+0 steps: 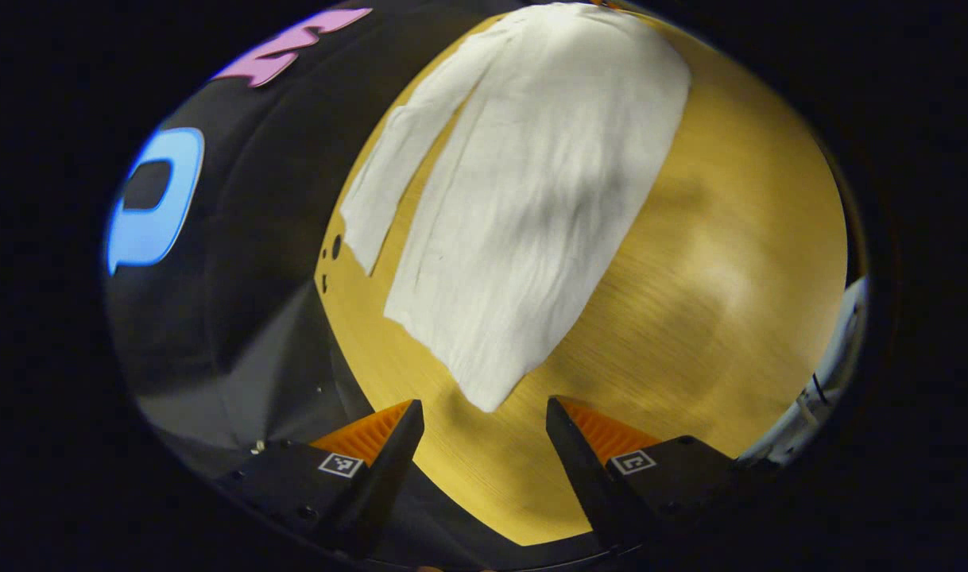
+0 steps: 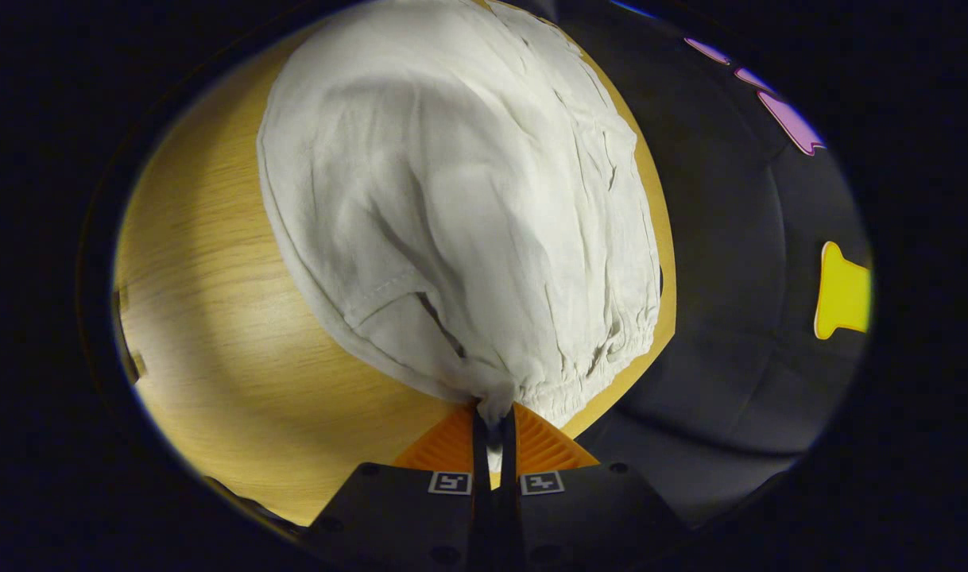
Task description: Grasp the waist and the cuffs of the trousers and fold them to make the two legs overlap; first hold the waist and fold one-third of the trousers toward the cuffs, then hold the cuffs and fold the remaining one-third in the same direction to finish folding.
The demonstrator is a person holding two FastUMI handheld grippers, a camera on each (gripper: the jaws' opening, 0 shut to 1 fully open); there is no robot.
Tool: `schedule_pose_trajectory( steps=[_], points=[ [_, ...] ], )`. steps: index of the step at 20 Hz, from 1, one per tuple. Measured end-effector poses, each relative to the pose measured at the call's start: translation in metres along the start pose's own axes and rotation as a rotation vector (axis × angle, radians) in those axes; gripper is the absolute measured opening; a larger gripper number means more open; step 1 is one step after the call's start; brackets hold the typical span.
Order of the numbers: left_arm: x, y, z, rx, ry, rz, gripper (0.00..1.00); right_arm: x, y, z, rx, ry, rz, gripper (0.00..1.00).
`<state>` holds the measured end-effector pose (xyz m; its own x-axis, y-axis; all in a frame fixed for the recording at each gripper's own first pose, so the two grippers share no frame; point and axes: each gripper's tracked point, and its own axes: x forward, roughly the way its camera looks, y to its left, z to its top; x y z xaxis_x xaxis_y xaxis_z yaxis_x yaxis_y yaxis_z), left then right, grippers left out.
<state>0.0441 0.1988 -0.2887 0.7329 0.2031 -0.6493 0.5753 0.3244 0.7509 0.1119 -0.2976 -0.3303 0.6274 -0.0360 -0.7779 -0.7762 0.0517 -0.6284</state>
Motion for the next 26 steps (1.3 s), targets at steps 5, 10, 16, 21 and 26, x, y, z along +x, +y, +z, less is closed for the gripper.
schedule_pose_trajectory(
  steps=[5, 10, 16, 21, 26],
  points=[
    [0.022, 0.012, 0.032, 0.151, -0.038, 0.028, 0.81, 0.000, 0.000, 0.001, -0.021, -0.008, -0.012, 0.07],
    [0.036, 0.011, 0.027, 0.081, 0.015, 0.033, 0.31, 0.001, -0.001, -0.001, 0.001, -0.005, -0.006, 0.07],
    [0.038, 0.016, 0.030, -0.018, 0.023, 0.061, 0.07, 0.000, -0.003, -0.001, -0.022, 0.009, -0.028, 0.07],
    [0.020, 0.048, 0.042, -0.173, -0.028, 0.166, 0.06, -0.020, -0.038, 0.000, 0.069, -0.020, -0.131, 0.07],
    [-0.023, 0.077, 0.076, -0.208, -0.069, 0.265, 0.06, -0.030, -0.092, 0.011, 0.071, -0.045, -0.222, 0.07]
  ],
)
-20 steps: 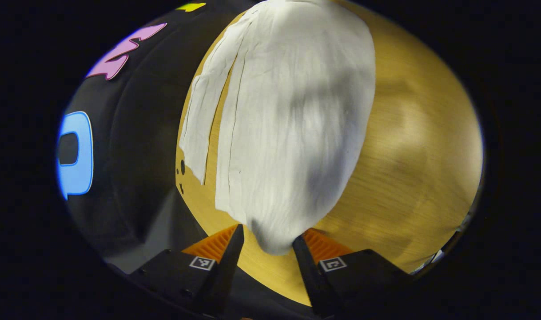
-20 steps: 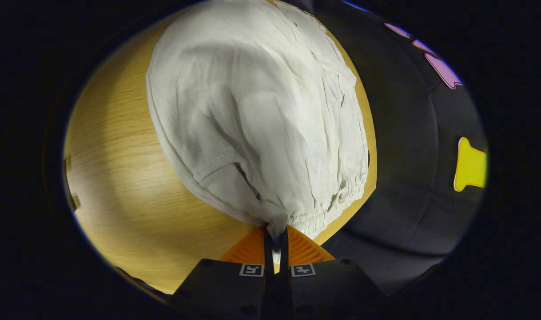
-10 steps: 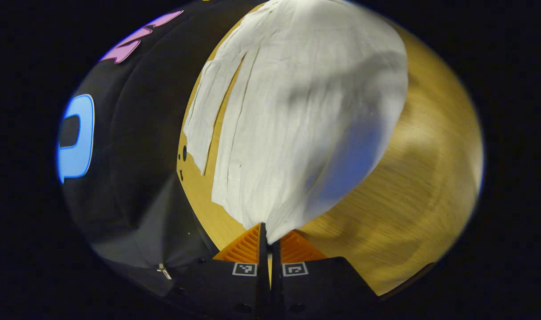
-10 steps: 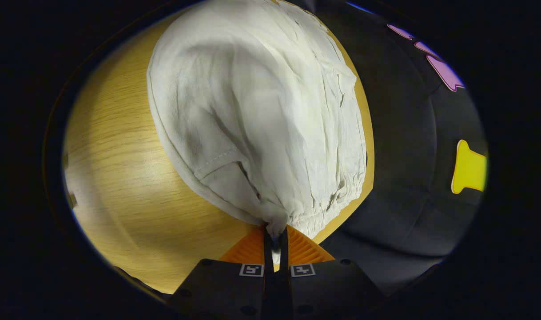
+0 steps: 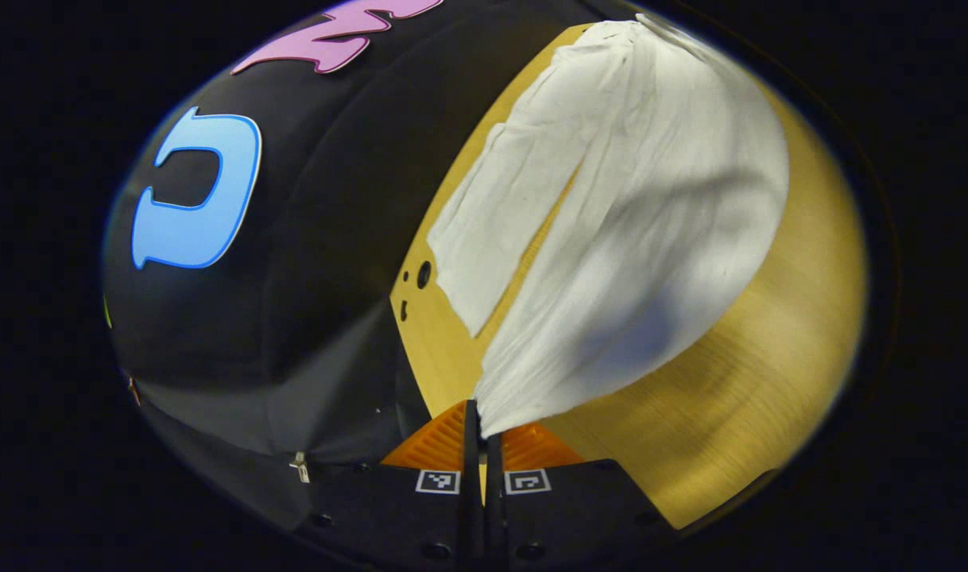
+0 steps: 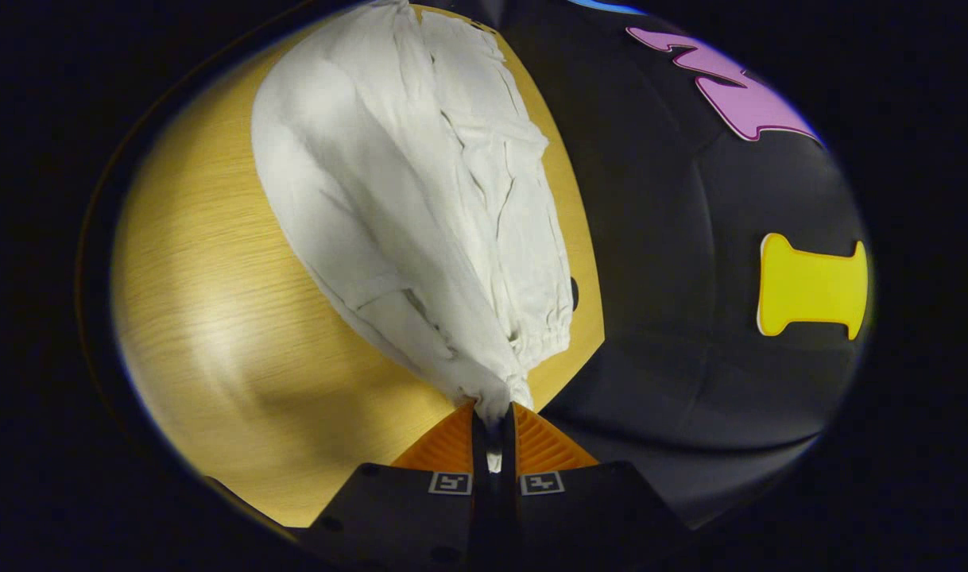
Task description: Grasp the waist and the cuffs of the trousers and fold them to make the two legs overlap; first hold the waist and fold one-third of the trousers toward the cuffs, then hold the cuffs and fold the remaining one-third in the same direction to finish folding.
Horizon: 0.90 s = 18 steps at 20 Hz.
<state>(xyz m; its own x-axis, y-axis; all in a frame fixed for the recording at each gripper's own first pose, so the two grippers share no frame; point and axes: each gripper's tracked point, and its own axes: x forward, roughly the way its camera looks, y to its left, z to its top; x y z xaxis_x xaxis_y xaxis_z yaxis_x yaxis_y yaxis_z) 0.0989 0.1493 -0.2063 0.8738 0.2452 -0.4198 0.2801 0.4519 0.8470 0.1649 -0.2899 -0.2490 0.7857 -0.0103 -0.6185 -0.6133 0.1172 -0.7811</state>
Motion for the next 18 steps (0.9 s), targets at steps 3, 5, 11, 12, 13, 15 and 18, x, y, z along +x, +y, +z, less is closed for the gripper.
schedule_pose_trajectory(
  steps=[3, 5, 11, 12, 13, 15, 18],
  points=[
    [0.013, 0.041, 0.020, -0.070, -0.035, 0.053, 0.06, 0.021, -0.058, 0.017, 0.072, -0.016, -0.077, 0.07],
    [0.028, 0.069, 0.030, -0.086, -0.043, 0.084, 0.06, 0.030, -0.093, 0.023, 0.141, -0.013, -0.124, 0.07],
    [0.082, 0.119, 0.052, -0.193, -0.032, 0.099, 0.06, 0.061, -0.150, 0.041, 0.269, -0.034, -0.186, 0.07],
    [0.093, 0.122, 0.057, -0.219, -0.023, 0.092, 0.06, 0.068, -0.149, 0.043, 0.290, -0.028, -0.179, 0.07],
    [0.106, 0.123, 0.065, -0.246, -0.021, 0.078, 0.06, 0.075, -0.149, 0.044, 0.295, -0.020, -0.177, 0.07],
    [0.132, 0.122, 0.083, -0.237, -0.035, 0.053, 0.06, 0.084, -0.147, 0.052, 0.268, -0.046, -0.178, 0.07],
    [0.160, 0.109, 0.093, -0.189, -0.005, 0.015, 0.06, 0.098, -0.137, 0.046, 0.262, -0.022, -0.162, 0.07]
  ],
)
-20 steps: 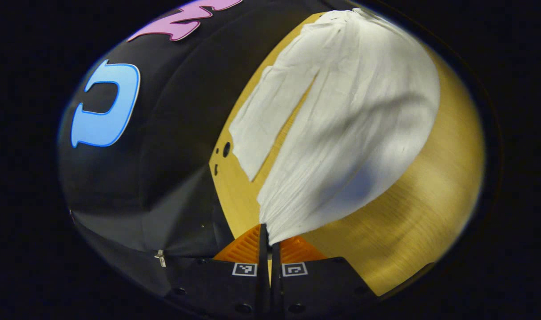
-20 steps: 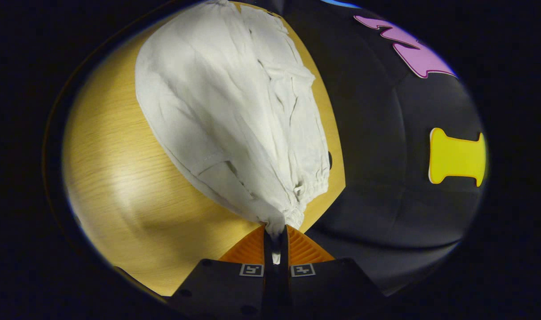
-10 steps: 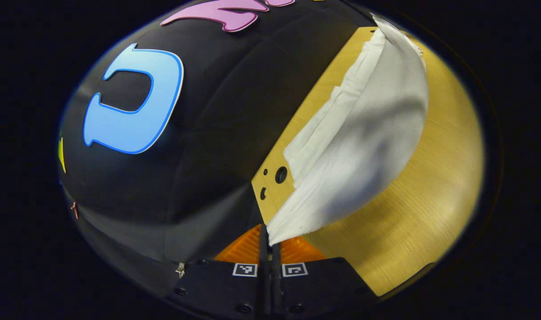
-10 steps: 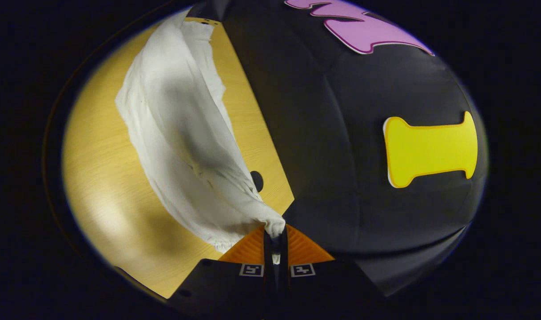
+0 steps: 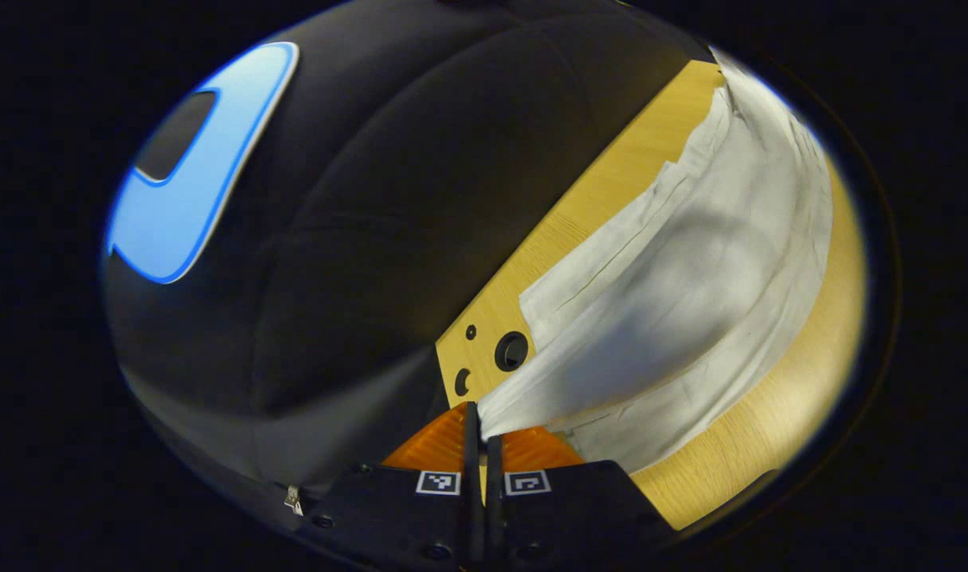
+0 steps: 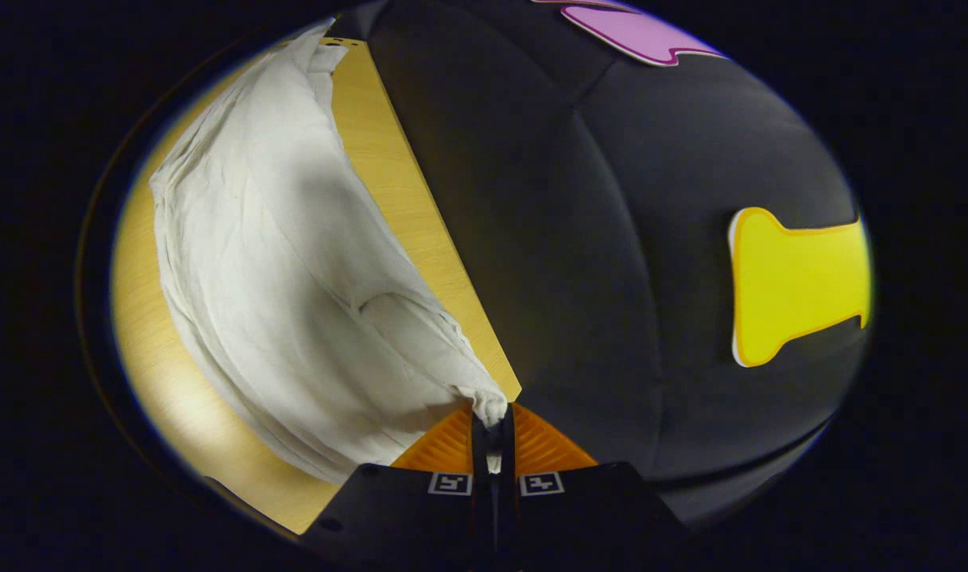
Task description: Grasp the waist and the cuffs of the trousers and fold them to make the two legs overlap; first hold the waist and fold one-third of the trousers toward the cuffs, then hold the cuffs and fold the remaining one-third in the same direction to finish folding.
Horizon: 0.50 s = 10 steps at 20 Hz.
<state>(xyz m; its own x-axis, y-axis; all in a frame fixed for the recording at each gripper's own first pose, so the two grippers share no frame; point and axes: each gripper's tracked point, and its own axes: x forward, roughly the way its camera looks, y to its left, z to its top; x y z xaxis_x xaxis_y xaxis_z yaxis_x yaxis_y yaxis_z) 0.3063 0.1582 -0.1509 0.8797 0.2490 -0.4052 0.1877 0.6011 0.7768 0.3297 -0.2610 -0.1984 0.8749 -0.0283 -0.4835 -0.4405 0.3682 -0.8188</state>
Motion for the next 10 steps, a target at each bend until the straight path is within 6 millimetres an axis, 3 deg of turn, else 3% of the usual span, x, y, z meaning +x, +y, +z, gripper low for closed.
schedule_pose_trajectory(
  steps=[5, 7, 8, 10],
  points=[
    [0.023, -0.023, 0.000, -0.037, 0.019, -0.010, 0.06, -0.012, -0.001, -0.001, 0.072, 0.079, 0.067, 0.08],
    [0.021, -0.032, 0.001, -0.085, 0.017, -0.041, 0.08, -0.023, -0.004, 0.006, 0.115, 0.046, 0.076, 0.16],
    [0.016, -0.032, 0.001, -0.107, 0.010, -0.036, 0.12, -0.033, -0.005, 0.015, 0.150, 0.000, 0.082, 0.28],
    [0.011, -0.023, -0.001, -0.163, -0.008, 0.003, 0.22, -0.053, -0.021, 0.026, 0.207, -0.072, 0.028, 0.75]
  ],
)
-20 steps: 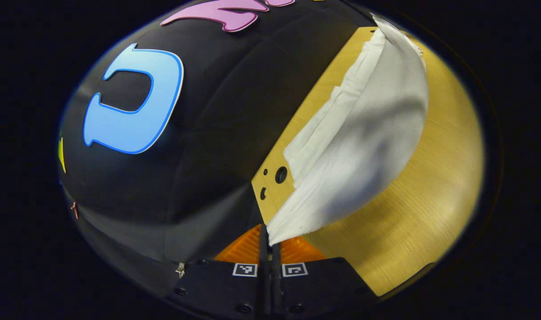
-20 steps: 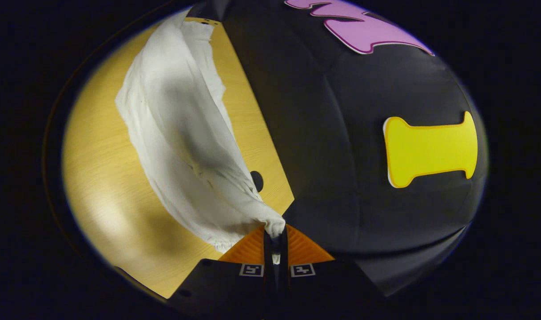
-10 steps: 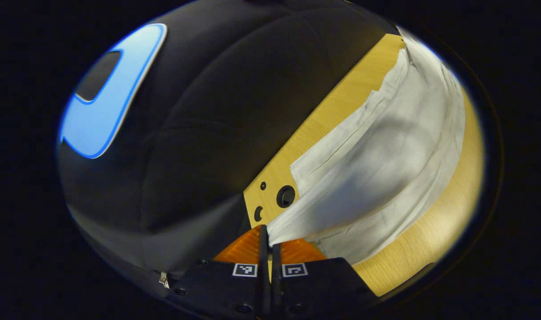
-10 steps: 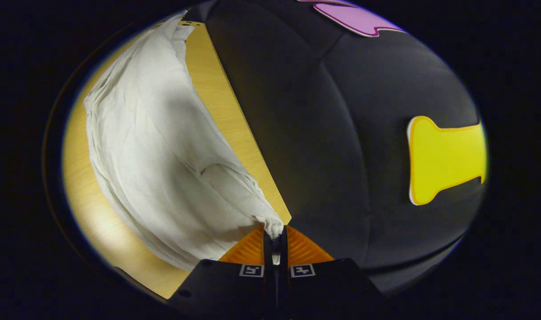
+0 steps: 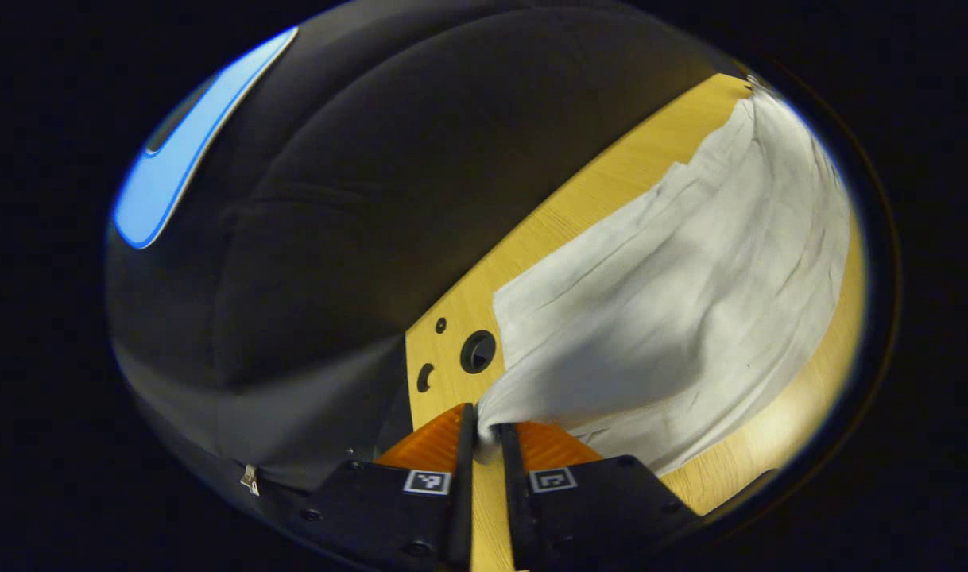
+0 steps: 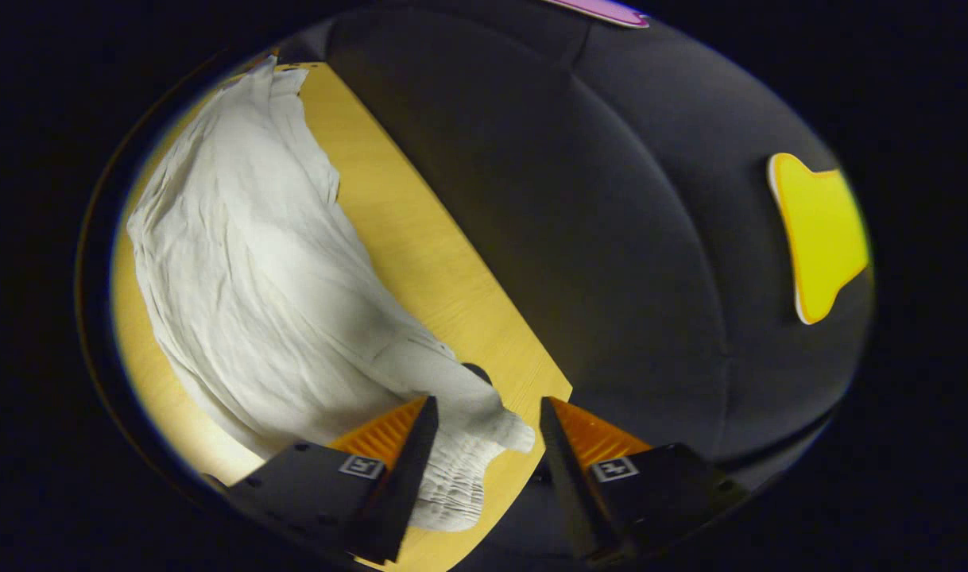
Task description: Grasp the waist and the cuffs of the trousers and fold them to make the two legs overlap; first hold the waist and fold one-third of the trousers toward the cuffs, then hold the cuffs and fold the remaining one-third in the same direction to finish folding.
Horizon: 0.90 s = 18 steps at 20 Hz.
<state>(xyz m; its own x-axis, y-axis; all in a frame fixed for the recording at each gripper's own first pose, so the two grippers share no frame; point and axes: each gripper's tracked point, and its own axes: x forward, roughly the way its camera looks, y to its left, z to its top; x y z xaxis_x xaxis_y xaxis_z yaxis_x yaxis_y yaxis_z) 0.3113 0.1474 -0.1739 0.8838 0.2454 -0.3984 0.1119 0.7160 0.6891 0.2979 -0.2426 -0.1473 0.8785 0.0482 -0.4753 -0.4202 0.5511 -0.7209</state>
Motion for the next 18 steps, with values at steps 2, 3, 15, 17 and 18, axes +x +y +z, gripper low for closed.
schedule_pose_trajectory(
  steps=[2, 3, 15, 17, 18],
  points=[
    [-0.017, 0.003, -0.007, -0.071, 0.004, 0.008, 0.51, -0.017, -0.008, 0.009, 0.082, -0.031, -0.023, 0.92],
    [-0.025, 0.004, -0.010, -0.105, 0.011, 0.009, 0.63, -0.023, -0.011, 0.009, 0.126, -0.027, -0.032, 0.93],
    [-0.173, 0.023, -0.008, -0.504, -0.113, 0.044, 0.97, -0.087, -0.002, -0.022, 0.791, -0.001, 0.004, 0.98],
    [-0.202, 0.028, 0.001, -0.526, -0.157, 0.056, 0.97, -0.089, 0.000, -0.036, 0.885, 0.028, -0.017, 0.98],
    [-0.216, 0.028, 0.001, -0.536, -0.170, 0.053, 0.97, -0.087, 0.001, -0.043, 0.935, 0.039, -0.029, 0.98]
  ],
)
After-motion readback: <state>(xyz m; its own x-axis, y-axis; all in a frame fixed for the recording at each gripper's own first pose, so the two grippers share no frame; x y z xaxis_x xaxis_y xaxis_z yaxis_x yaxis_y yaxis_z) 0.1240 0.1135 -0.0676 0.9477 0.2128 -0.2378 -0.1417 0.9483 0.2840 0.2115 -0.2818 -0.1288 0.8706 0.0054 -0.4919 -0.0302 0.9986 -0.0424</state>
